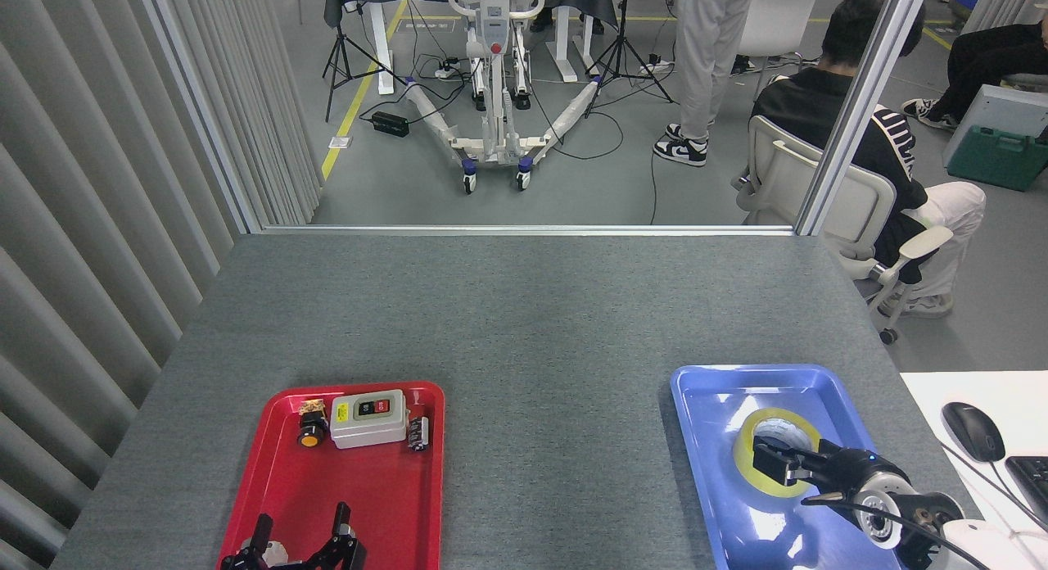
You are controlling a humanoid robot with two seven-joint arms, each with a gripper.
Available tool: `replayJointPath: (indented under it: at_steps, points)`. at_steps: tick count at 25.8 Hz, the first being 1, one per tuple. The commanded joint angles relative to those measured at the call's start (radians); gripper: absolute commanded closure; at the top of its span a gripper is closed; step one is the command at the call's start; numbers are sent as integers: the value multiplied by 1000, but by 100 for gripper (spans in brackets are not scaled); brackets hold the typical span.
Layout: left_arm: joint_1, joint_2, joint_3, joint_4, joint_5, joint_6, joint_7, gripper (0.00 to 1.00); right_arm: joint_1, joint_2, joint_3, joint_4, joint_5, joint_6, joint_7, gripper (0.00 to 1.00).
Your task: Place and move tape with both arms
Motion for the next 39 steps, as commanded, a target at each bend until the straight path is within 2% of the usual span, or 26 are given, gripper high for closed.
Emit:
replayJointPath:
  at_steps: [1,4,6,8,9,11,13,18,21,23,27,31,39]
  points:
    - [0,-1,-1,0,0,-3,0,0,42,-17,-51,-45,10,-62,-110,0]
    - [5,0,-1,-6,-3,-3,2,0,185,18,-249,-48,56,-245,-373,0]
    - [8,-1,-1,-20,-7,-9,5,0,271,66,-356,-49,163,-352,-562,0]
    - [14,-9,4,-40,-9,-27,5,0,320,105,-410,-51,315,-343,-694,0]
    - [20,-12,7,-46,-10,-41,5,0,328,132,-424,-51,381,-311,-715,0]
    - [20,-15,12,-57,-10,-75,5,0,337,185,-433,-51,442,-217,-717,0]
    - [20,-21,21,-55,-13,-103,5,0,357,208,-430,-54,448,-170,-717,0]
    - [20,-32,99,-52,-21,-133,-1,0,411,213,-427,-135,447,-164,-725,0]
    - [18,-52,166,-52,-24,-259,-66,0,423,222,-424,-155,444,-164,-722,0]
    - [12,-57,199,-54,-47,-296,-107,0,435,227,-421,-169,442,-161,-717,0]
    - [-6,-57,208,-55,-191,-297,-138,0,469,230,-422,-229,444,-156,-717,0]
    - [-48,-49,206,-47,-199,-307,-159,0,516,265,-421,-287,452,-156,-722,0]
    - [-109,-43,206,-26,-199,-293,-173,0,535,271,-421,-298,462,-156,-723,0]
